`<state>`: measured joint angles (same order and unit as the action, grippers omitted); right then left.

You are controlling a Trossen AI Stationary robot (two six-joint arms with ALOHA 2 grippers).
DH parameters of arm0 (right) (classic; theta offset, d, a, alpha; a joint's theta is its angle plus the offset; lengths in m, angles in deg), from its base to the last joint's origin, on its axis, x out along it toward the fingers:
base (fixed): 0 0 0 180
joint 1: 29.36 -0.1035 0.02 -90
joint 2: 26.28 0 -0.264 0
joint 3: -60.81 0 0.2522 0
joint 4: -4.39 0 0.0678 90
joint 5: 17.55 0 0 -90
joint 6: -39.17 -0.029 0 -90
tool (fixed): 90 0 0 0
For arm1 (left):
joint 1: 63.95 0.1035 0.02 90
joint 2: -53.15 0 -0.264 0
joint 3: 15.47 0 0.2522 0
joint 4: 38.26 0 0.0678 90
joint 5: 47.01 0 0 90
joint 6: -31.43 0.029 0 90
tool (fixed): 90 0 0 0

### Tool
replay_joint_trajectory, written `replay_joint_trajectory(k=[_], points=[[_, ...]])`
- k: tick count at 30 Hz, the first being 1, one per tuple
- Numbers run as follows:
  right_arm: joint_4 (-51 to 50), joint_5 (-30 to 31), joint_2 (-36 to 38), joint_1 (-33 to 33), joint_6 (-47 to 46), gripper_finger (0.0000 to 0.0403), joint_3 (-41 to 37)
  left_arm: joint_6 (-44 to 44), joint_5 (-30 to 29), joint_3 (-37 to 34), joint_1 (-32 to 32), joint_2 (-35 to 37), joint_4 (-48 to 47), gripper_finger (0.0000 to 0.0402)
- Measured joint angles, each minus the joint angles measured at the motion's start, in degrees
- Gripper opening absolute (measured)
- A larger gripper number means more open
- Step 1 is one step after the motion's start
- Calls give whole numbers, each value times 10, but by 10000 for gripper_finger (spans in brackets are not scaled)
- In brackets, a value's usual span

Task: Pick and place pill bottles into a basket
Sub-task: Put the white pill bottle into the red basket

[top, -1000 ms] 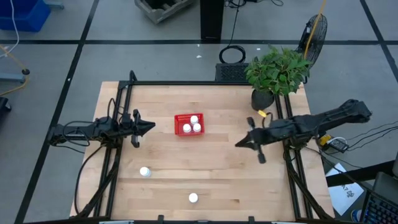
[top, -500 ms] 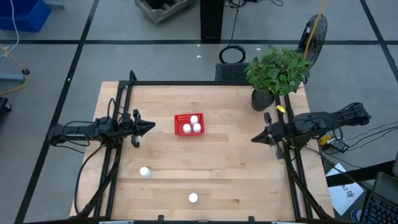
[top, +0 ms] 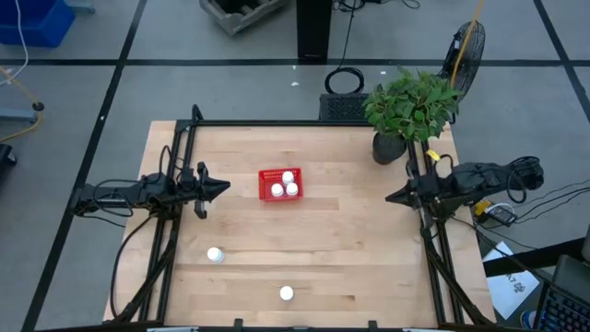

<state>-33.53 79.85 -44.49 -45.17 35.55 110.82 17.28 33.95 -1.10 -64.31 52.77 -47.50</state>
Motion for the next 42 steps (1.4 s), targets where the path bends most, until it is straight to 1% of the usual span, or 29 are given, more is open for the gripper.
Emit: replay_joint_trajectory(k=[6,10,14,17,21,28,30,31,34,37,38,40,42], points=[[-12,38,55,0,-3,0,0,0,0,0,0,0,0,37],[-9,75,80,0,-13,0,0,0,0,0,0,0,0,37],[-10,76,84,0,-31,0,0,5,-8,0,0,0,8,37],[-10,76,82,0,-32,0,0,-14,-8,0,0,0,28,37],[-10,76,82,0,-32,0,0,-16,-19,0,0,0,62,37],[-10,76,82,0,-32,0,0,-36,-15,0,0,0,124,37],[-10,76,82,0,-32,0,0,-42,-16,0,0,0,127,37],[-10,76,82,0,-32,0,0,-37,-18,0,1,0,134,37],[-10,76,82,0,-32,0,0,-9,-54,0,3,0,187,37],[-10,75,82,0,-32,0,0,-4,-59,0,3,-2,185,37],[-10,75,82,0,-32,0,0,-5,-57,0,3,-7,184,37],[-10,75,82,0,-32,0,0,-35,-56,0,-2,-25,181,37],[-10,75,82,0,-32,0,0,-62,-55,0,-14,-56,183,37]])
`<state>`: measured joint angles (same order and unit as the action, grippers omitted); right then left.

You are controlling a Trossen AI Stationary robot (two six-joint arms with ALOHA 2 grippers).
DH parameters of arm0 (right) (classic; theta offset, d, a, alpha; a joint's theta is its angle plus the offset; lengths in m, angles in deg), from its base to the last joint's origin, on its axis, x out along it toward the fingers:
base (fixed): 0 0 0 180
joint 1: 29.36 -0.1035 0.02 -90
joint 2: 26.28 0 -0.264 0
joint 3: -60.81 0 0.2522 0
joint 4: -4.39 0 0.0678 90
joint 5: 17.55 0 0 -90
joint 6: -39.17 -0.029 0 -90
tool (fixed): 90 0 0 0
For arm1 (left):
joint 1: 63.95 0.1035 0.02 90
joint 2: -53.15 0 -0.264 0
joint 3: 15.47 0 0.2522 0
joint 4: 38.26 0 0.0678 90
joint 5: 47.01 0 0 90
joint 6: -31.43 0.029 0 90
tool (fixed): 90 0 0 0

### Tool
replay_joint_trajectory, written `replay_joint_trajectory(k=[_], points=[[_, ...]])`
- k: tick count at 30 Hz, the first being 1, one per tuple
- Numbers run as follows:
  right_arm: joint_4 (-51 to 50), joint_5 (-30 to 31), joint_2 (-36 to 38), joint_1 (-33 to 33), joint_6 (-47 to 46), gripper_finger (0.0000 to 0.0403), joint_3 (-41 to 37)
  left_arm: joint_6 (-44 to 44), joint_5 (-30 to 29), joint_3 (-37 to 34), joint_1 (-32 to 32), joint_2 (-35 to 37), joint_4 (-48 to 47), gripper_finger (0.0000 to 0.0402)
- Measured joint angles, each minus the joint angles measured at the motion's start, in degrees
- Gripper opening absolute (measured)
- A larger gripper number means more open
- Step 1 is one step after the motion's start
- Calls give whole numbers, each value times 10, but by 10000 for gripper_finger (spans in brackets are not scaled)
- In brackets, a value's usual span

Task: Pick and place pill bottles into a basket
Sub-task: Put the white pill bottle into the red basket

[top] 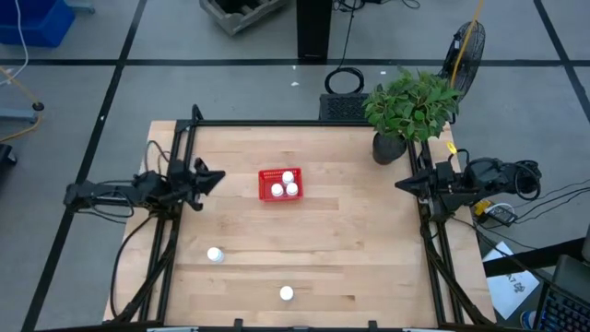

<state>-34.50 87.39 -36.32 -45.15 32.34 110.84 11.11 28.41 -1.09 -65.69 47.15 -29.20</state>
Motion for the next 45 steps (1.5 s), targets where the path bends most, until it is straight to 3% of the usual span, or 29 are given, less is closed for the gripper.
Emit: replay_joint_trajectory(k=[9,17,23,28,31,34,37,45], points=[[0,0,0,0,0,0,0,-14,-8,0,-55,-160,119,37],[0,0,0,0,0,0,0,-17,-39,0,-60,-237,142,37],[8,-2,0,0,-16,0,-4,-18,-17,0,-70,-283,184,37],[88,-47,9,-1,10,0,-87,-41,-20,0,-96,-322,193,37],[111,-42,21,-1,20,0,-116,-39,-23,1,-109,-345,221,37],[89,-41,45,0,18,0,-124,-21,-21,27,-123,-375,219,37],[77,-2,82,0,12,0,-131,7,-5,78,-147,-423,201,37],[113,24,97,-1,32,0,-164,51,-5,246,-208,-560,41,51]])
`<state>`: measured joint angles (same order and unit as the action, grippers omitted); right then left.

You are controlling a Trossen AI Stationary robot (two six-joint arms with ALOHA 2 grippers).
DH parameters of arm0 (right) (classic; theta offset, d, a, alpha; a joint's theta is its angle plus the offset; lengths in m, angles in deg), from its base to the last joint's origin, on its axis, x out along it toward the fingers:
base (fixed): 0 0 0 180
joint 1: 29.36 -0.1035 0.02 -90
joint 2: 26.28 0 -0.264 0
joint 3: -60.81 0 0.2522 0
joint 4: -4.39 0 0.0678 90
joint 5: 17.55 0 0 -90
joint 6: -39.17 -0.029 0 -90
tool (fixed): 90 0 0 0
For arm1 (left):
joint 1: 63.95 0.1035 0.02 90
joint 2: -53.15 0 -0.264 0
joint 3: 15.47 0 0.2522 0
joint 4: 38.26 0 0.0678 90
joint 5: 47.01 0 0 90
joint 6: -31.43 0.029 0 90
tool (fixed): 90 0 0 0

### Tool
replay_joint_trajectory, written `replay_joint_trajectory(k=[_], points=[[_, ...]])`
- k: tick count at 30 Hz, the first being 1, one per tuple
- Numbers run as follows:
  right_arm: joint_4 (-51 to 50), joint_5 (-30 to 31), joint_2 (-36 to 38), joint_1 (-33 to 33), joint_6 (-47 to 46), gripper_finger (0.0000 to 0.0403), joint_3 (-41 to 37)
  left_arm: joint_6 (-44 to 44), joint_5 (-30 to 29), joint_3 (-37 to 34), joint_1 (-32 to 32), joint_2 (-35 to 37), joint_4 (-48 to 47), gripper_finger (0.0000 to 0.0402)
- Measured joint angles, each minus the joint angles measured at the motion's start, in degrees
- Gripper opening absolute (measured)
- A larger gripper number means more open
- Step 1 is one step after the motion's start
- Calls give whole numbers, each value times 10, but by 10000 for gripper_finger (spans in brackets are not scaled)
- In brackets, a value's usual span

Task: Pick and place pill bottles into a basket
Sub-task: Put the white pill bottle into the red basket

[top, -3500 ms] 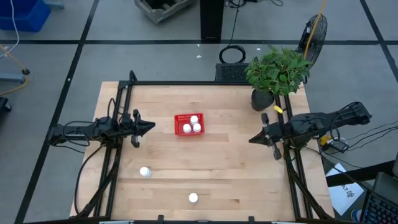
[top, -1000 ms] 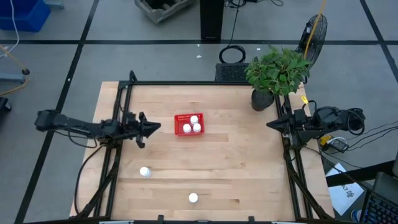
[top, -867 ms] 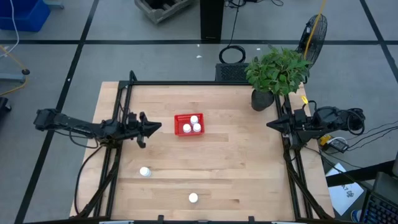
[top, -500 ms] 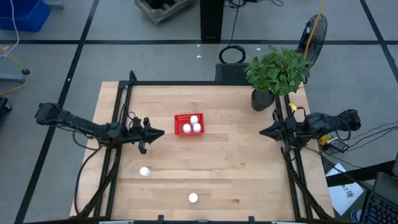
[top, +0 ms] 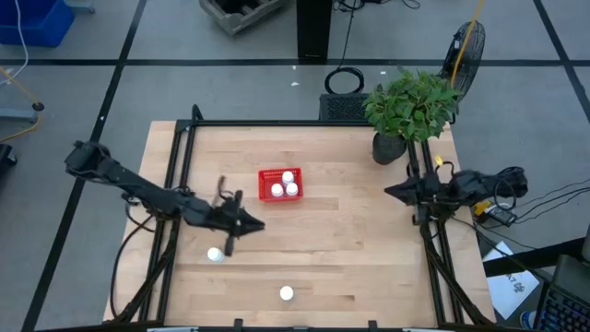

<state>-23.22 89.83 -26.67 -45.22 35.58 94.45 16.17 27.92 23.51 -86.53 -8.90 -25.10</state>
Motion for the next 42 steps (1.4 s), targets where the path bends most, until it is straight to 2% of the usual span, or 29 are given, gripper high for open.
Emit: replay_joint_trajectory(k=[4,9,12,14,19,23,29,33,42], points=[[7,5,-2,0,-10,0,-23,-39,-1,63,-30,-75,-56,99],[8,5,-7,0,-16,0,-76,-81,-19,134,-65,-156,-124,182],[7,4,-14,0,-17,0,-117,-103,-10,175,-86,-194,-157,231],[14,3,-15,0,-17,0,-142,-95,-9,205,-105,-218,-155,258],[83,5,-50,0,-16,0,-138,-71,-13,272,-143,-288,-181,306],[134,5,-63,0,-15,0,-142,-74,-13,310,-148,-329,-210,320],[185,5,-65,0,-15,0,-143,-76,0,324,-151,-371,-219,308],[180,5,-67,0,-15,0,-143,-99,-2,324,-152,-383,-221,309],[183,5,-67,0,-15,0,-143,-104,-9,325,-154,-406,-186,335]])
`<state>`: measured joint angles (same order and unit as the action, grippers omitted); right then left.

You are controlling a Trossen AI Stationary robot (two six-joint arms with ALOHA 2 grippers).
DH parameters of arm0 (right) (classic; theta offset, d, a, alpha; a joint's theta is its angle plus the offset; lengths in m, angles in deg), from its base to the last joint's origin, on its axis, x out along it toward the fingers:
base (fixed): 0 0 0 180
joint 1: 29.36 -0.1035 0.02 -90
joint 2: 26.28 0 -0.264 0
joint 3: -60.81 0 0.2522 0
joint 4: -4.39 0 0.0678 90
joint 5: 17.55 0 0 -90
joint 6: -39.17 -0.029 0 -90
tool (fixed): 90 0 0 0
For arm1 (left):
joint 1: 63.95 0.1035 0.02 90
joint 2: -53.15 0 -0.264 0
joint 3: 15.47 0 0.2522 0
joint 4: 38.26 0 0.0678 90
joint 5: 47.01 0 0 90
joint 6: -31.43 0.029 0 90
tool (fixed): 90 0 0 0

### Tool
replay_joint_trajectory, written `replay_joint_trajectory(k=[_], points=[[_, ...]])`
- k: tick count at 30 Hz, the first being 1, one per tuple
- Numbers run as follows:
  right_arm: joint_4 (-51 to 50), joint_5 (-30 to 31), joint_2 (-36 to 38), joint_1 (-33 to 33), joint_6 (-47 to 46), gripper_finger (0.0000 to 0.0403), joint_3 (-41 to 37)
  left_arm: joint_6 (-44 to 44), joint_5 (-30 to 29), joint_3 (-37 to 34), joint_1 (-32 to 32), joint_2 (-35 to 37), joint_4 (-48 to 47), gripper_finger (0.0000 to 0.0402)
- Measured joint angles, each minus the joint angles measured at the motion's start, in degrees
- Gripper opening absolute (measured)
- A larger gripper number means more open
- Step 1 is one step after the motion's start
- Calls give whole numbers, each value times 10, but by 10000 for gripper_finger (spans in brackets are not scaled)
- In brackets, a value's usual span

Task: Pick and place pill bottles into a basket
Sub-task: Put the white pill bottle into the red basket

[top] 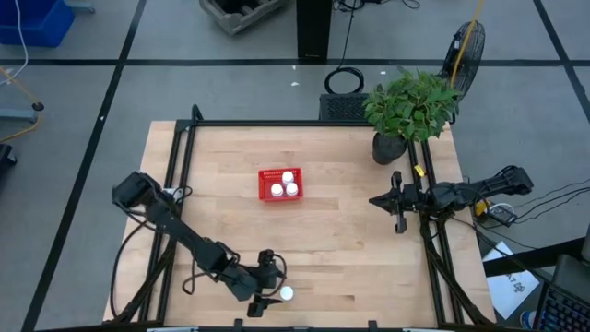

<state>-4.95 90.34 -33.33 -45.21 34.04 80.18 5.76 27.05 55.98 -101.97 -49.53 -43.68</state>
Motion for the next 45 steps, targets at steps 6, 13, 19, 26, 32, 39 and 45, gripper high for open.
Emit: replay_joint_trajectory(k=[6,13,19,26,32,39,45], points=[[1,0,0,0,0,0,0,-5,4,0,1,-31,32,340],[1,0,0,0,0,0,0,-12,-7,0,2,-31,42,340],[3,0,0,0,0,0,0,-16,16,1,7,-73,58,340],[20,0,-1,0,0,0,-26,-3,19,24,9,-74,64,340],[13,0,-4,0,0,0,-42,-15,19,39,11,-72,17,308],[10,0,-6,0,0,0,-45,-18,25,39,16,-72,12,203],[10,0,-6,0,0,0,-46,-19,40,40,24,-72,12,164]])
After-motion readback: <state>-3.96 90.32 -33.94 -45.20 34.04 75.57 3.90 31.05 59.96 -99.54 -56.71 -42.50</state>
